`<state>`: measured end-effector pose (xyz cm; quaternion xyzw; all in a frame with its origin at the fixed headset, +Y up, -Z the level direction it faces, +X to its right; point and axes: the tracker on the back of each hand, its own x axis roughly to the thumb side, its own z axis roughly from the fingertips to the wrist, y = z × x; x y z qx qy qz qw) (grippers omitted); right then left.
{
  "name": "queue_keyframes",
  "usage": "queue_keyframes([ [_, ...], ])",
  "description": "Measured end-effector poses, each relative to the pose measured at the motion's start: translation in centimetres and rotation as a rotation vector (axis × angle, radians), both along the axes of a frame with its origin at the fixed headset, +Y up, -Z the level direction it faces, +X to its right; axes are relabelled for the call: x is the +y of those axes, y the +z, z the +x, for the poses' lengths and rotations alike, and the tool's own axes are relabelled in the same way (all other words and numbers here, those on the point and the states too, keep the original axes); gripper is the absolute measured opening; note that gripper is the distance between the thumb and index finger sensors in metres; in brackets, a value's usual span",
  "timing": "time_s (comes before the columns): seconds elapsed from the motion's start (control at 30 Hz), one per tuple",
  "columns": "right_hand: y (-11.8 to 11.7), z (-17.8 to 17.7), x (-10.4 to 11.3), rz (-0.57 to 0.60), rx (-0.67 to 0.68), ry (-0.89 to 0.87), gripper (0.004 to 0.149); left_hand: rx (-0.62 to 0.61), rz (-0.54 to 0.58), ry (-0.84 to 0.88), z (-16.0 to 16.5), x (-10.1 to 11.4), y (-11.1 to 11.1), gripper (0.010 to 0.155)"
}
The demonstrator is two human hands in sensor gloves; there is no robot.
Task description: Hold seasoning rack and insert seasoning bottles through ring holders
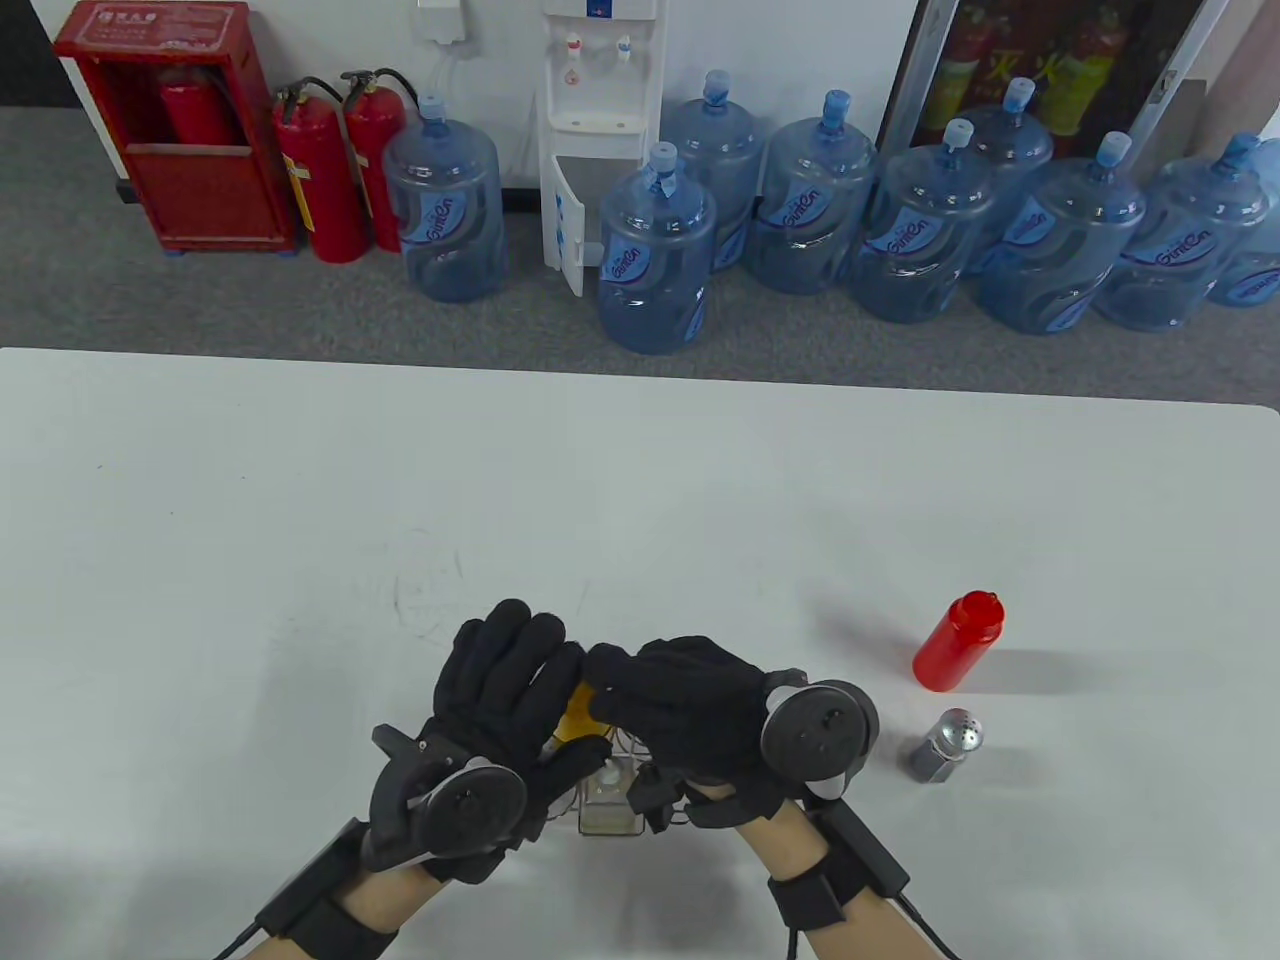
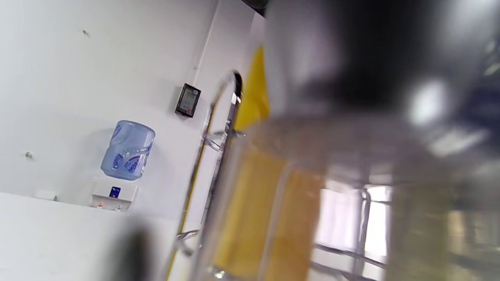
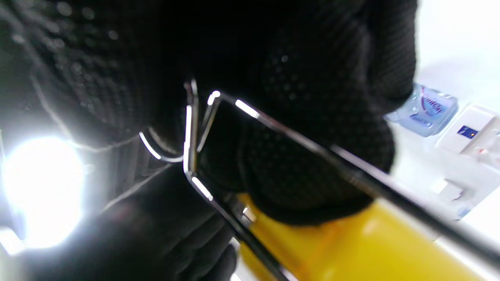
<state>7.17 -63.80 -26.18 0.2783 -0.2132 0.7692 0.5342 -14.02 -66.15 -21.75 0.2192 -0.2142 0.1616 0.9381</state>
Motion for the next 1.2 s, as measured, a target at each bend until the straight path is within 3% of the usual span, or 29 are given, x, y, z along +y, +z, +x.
queue_keyframes([
  [0.13, 1.8, -1.7, 0.8, 0.104, -0.018, 0.068, 0.045, -0.011, 0.017, 0.045, -1.1, 0.8, 0.3, 0.067],
  [0.23, 2.4, -2.3, 1.2, 0.126, -0.03, 0.072, 0.044, 0.011, 0.139, 0.036, -1.4, 1.3, 1.3, 0.061],
  [0.33, 2.9, -2.8, 1.4, 0.149, -0.05, 0.08, 0.043, 0.026, 0.181, 0.055, -1.3, 1.7, 2.0, 0.057],
  [0.53, 3.0, -2.7, 1.3, 0.176, -0.084, 0.123, 0.043, -0.017, 0.118, 0.133, -1.5, 1.6, 1.9, 0.053],
  [0.6, 2.7, -2.5, 1.1, 0.14, -0.073, 0.096, 0.042, -0.102, 0.0, 0.205, -1.6, 1.1, 1.1, 0.047],
  [0.67, 2.7, -2.6, 1.2, 0.119, -0.063, 0.082, 0.042, -0.157, -0.05, 0.272, -1.5, 0.8, 0.9, 0.047],
  [0.8, 2.4, -2.6, 1.1, 0.105, -0.049, 0.074, 0.044, -0.134, -0.012, 0.275, -1.5, 1.3, 1.2, 0.046],
  [1.0, 1.1, -1.4, 1.5, 0.059, -0.005, 0.351, 0.068, -0.016, -0.046, 0.246, -2.8, 1.9, 0.3, 0.044],
  [1.13, 0.5, 2.9, 1.3, 0.072, -0.193, 0.607, 0.075, 0.078, -0.028, 0.108, -3.2, 2.2, -0.1, 0.044],
  [1.2, 0.3, 5.9, 0.4, 0.021, -0.28, 0.678, 0.076, 0.097, -0.046, 0.103, -3.5, 2.5, -0.3, 0.044],
])
